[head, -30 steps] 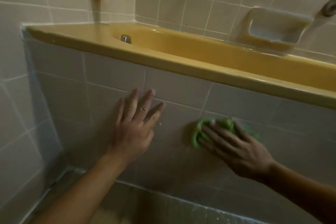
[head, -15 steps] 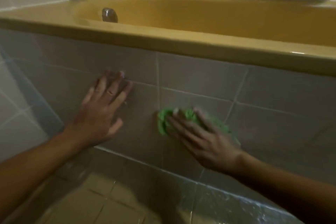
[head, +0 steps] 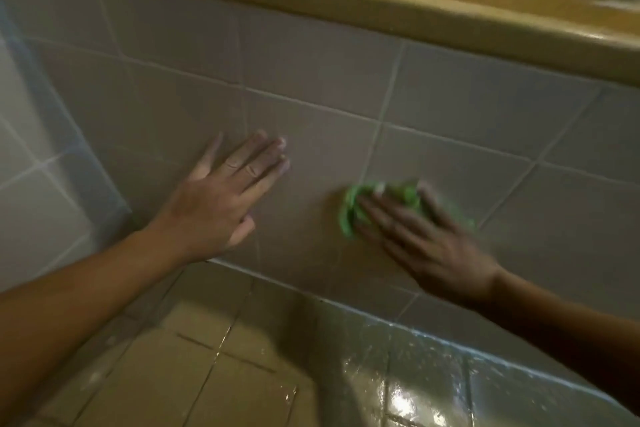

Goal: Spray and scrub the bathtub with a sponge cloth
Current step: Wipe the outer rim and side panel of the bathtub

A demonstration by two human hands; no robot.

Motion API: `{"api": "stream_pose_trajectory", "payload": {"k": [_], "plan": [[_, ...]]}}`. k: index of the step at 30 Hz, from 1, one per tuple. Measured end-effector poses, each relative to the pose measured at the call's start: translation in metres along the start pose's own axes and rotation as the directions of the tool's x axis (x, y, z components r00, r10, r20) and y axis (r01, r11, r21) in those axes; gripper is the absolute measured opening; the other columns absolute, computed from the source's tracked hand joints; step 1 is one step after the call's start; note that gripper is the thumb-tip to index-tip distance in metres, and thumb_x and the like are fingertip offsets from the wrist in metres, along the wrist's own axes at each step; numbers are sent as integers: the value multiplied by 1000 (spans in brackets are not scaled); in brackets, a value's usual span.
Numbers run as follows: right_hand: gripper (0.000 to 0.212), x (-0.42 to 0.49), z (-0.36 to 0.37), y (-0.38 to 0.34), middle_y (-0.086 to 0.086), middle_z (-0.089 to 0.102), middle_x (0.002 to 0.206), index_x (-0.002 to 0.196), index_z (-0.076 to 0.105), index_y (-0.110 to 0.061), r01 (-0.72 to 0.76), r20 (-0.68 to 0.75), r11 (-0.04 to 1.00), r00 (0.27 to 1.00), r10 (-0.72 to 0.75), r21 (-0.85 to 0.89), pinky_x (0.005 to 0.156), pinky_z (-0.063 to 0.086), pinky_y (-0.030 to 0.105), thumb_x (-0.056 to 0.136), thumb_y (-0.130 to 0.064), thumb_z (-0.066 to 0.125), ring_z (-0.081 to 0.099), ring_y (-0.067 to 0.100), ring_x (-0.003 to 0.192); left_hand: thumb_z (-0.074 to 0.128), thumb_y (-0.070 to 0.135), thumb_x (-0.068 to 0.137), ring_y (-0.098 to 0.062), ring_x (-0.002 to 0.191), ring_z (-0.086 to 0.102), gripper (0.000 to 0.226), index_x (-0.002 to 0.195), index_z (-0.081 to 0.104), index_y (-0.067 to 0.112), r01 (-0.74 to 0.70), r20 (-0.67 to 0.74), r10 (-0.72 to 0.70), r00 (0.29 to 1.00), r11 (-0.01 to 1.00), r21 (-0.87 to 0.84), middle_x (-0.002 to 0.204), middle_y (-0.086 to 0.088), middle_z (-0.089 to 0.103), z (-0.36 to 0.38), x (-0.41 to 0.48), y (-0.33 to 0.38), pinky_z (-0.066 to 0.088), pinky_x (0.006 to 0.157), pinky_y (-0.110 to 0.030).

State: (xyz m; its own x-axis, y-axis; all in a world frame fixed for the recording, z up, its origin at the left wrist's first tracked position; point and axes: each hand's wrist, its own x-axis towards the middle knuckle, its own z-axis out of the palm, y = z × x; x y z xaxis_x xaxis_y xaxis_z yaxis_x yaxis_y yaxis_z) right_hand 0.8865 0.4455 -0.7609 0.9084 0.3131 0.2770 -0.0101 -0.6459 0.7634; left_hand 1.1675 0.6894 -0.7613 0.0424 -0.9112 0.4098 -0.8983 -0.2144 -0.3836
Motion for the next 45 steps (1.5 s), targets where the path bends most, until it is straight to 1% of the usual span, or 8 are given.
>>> {"api": "stream_pose_trajectory", "payload": {"k": [4,12,15,19,27,33,41,45], "plan": [[58,1,7,0,19,20,168,157,37,-8,270,108,963,958,-267,-14,127,2,59,99,-9,37,17,34,156,46,31,82,-33,160,15,87,164,26,10,4,63,0,998,997,-73,174,-8,13,18,-30,-6,30,119,-67],[54,139,-49,24,15,35,162,157,40,-13,-300,-288,954,912,291,15,116,28,69,106,-20,56,30,38,152,71,44,76,-31,156,28,94,158,42,9,410,399,-280,873,864,-291,175,2,-1,90,-117,3,31,119,-55],[50,111,-15,-13,18,30,165,156,42,-10,-32,-86,999,996,35,33,121,20,67,106,-10,46,27,37,154,56,52,99,-26,159,16,84,166,18,18,710,635,-403,659,611,-349,175,4,5,114,-142,18,12,126,-48],[51,90,12,-32,15,28,167,153,45,-6,389,160,921,908,-387,19,127,9,58,102,-12,49,24,31,156,44,54,104,-19,150,32,53,148,50,25,833,723,-450,523,451,-321,159,8,44,132,-173,36,16,117,-41],[50,226,-42,-14,15,35,162,154,45,-12,-286,-297,955,908,296,80,115,30,68,106,-18,57,30,38,152,41,39,89,-31,134,54,55,122,76,12,682,518,-465,718,619,-390,147,-5,61,181,-224,46,35,111,-57],[58,190,13,-62,17,39,161,150,49,-5,363,47,927,929,-368,93,125,18,60,95,-13,66,32,33,152,43,38,89,-33,135,57,58,125,73,5,744,486,-567,665,565,-358,146,-10,62,184,-222,57,34,119,-57],[48,326,-31,-48,12,38,161,154,46,-14,-273,-397,954,867,301,126,117,28,65,106,-17,52,35,34,151,47,43,86,-28,135,57,63,134,70,9,770,460,-618,637,529,-357,147,-6,61,192,-218,58,35,117,-53],[51,301,10,-100,21,41,159,148,51,-3,124,-138,983,985,-106,134,124,11,63,98,-10,55,32,39,151,48,43,86,-27,139,55,64,136,69,9,758,389,-651,652,559,-335,150,-5,59,196,-222,61,38,116,-55]]}}
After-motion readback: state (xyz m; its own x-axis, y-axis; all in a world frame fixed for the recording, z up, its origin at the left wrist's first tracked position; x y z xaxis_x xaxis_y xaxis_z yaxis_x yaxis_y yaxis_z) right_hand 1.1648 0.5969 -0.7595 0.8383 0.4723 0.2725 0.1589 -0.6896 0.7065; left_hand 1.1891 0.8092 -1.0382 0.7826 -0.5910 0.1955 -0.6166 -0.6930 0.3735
